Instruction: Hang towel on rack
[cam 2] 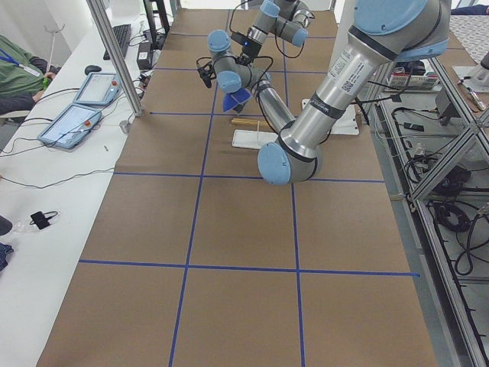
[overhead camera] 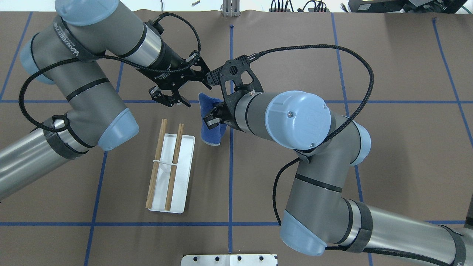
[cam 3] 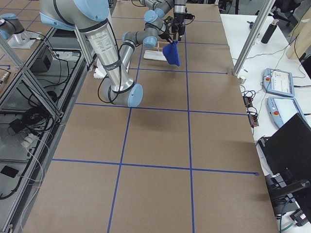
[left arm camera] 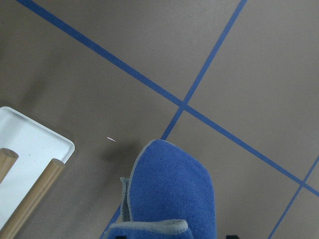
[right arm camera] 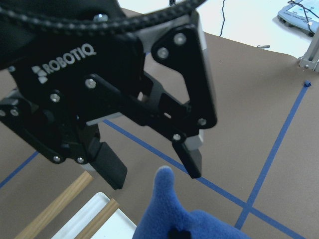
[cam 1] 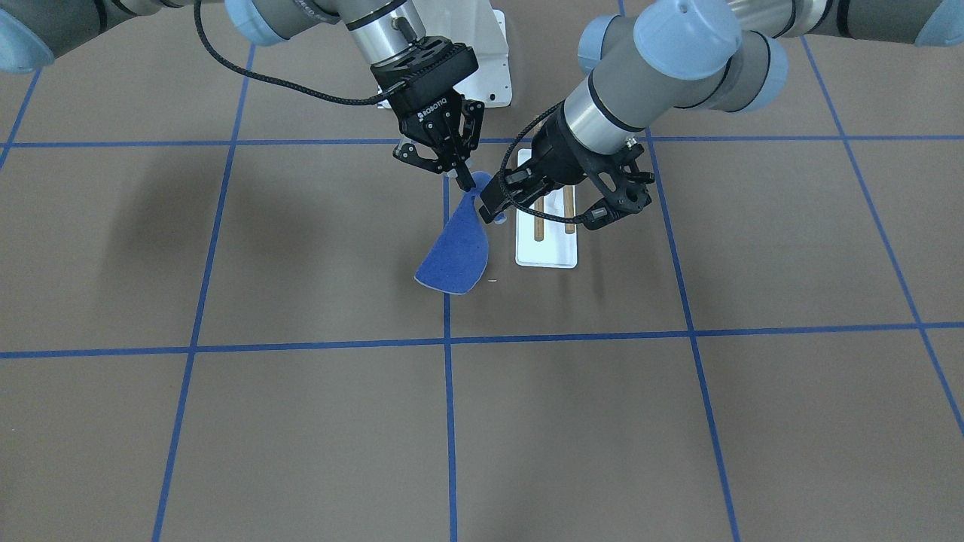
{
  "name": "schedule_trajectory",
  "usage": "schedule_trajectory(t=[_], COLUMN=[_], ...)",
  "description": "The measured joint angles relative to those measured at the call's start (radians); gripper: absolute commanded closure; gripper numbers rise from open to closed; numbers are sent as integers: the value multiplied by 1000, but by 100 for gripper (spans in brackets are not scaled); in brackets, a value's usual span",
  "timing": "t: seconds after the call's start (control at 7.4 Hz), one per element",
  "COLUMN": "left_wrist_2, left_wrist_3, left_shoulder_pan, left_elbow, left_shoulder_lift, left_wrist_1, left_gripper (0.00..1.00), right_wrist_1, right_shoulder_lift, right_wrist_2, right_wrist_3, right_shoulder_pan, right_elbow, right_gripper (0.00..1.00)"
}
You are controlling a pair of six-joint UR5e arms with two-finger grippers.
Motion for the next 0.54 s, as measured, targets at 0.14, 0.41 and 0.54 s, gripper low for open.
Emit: schedule_trajectory(t=[0.14,0.41,0.54], left_wrist_2=[1,2,3], left_wrist_3=[0,0,0], left_shoulder_pan=[5,12,13], left_elbow=[1,1,1], left_shoulder_lift=[0,1,2], left_wrist_1=[-1,-2,-5], left_gripper=[43,71,100], right_wrist_1=[1,1,2], right_shoulder_lift=[2,3,4], right_wrist_2=[-2,-2,-3], right_wrist_3=[0,-1,-1], right_shoulder_pan=[0,-1,-1], right_elbow=[1,1,0], right_gripper=[100,100,100])
